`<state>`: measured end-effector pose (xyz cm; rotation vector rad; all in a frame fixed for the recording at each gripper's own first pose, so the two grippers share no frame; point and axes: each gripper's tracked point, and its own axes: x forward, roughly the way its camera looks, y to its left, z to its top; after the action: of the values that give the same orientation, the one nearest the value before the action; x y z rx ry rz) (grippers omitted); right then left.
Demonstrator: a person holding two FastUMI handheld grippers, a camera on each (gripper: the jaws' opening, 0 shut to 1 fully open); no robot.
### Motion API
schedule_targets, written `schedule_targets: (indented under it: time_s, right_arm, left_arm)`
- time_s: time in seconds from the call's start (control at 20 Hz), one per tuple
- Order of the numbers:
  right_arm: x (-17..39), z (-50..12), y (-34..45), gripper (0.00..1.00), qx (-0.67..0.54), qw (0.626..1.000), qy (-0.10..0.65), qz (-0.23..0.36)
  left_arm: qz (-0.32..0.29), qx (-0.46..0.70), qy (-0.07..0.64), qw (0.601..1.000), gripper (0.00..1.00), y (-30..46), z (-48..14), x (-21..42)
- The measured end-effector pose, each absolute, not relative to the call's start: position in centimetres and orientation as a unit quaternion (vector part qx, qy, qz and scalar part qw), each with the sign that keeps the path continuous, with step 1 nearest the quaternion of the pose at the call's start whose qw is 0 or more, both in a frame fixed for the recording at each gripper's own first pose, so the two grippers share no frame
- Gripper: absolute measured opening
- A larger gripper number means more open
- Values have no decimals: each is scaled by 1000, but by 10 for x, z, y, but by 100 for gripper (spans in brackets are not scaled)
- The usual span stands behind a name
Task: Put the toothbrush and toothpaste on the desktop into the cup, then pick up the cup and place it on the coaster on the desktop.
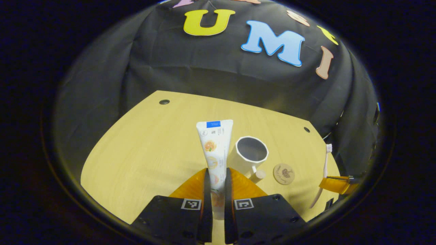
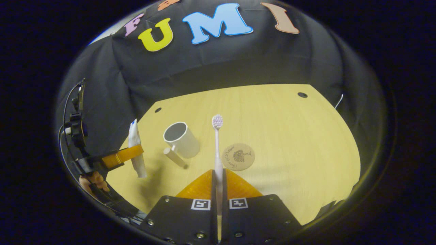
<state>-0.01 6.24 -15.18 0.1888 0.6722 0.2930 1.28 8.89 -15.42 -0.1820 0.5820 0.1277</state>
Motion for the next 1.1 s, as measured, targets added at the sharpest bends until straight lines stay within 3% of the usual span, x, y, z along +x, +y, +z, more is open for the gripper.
schedule_targets:
  time_s: [0.5,1.1]
  right_arm:
    - [23,-115,63,5,87,953,248,151]
    - [33,-98,60,5,79,964,215,135]
  left_arm:
    - [52,-102,166,979,21,86,-93,65]
    - [-19,-94,61,994,20,54,-53,133]
